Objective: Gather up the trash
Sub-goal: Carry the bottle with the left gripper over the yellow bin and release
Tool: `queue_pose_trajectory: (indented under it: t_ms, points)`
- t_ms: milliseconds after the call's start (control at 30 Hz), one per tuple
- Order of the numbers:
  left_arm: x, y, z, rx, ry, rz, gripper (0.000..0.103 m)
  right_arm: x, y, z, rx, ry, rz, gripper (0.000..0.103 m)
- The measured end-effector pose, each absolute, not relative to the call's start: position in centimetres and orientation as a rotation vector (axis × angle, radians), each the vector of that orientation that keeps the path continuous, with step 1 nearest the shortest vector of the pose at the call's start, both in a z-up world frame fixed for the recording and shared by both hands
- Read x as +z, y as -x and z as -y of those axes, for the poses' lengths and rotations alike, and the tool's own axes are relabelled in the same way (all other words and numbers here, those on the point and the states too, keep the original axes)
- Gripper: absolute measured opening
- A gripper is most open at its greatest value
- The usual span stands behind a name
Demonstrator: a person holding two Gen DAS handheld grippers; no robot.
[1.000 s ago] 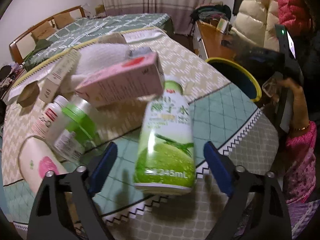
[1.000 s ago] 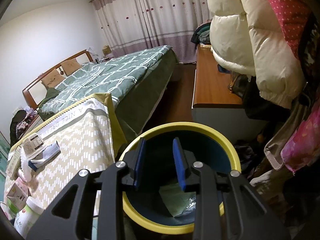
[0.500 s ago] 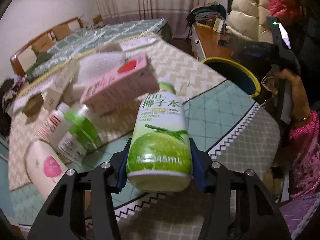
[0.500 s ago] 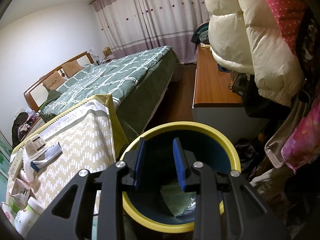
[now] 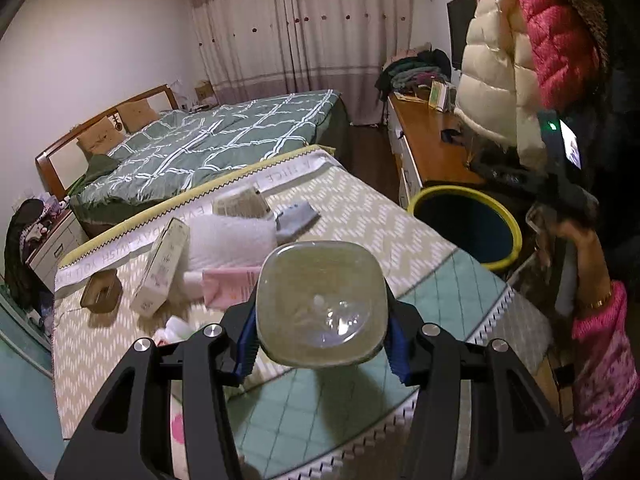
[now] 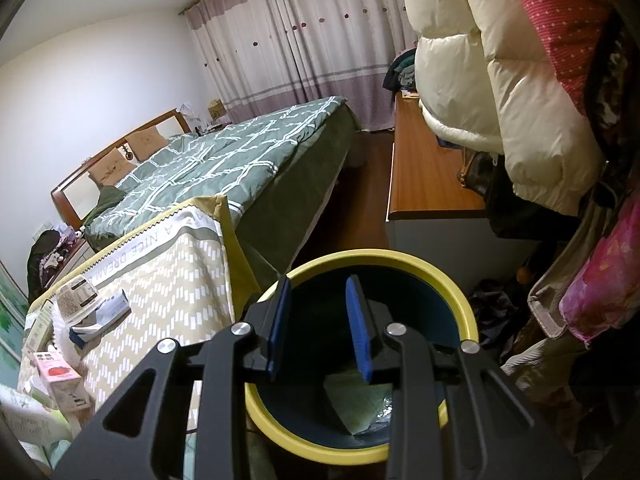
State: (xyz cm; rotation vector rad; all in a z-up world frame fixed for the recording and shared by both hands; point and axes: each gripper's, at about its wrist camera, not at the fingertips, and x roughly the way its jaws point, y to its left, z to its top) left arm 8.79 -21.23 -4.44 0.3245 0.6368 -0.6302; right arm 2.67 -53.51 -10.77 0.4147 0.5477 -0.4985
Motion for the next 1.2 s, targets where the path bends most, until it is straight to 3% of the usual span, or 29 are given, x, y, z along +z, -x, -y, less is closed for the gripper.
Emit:
queue_pose_trajectory:
  t_ms: [667, 1033, 1200]
  points:
    - [-1.4, -9.4, 25.3, -0.704, -0.292, -0.588, 0.052, -10.0, 0.4, 54.5, -0.507, -0.445, -0.505, 0.028]
    - [0.5, -10.7, 35.7, -0.901, -0.289, -0.595, 0.052, -9.6, 5.4, 57.4, -0.589, -0.458, -0.471, 0.028]
    - [-1.0, -11.8, 42.7, -0.938, -0.311, -0.619, 0.051, -10.2, 6.3, 58.5, -0.594, -0.471, -0.476, 0.028]
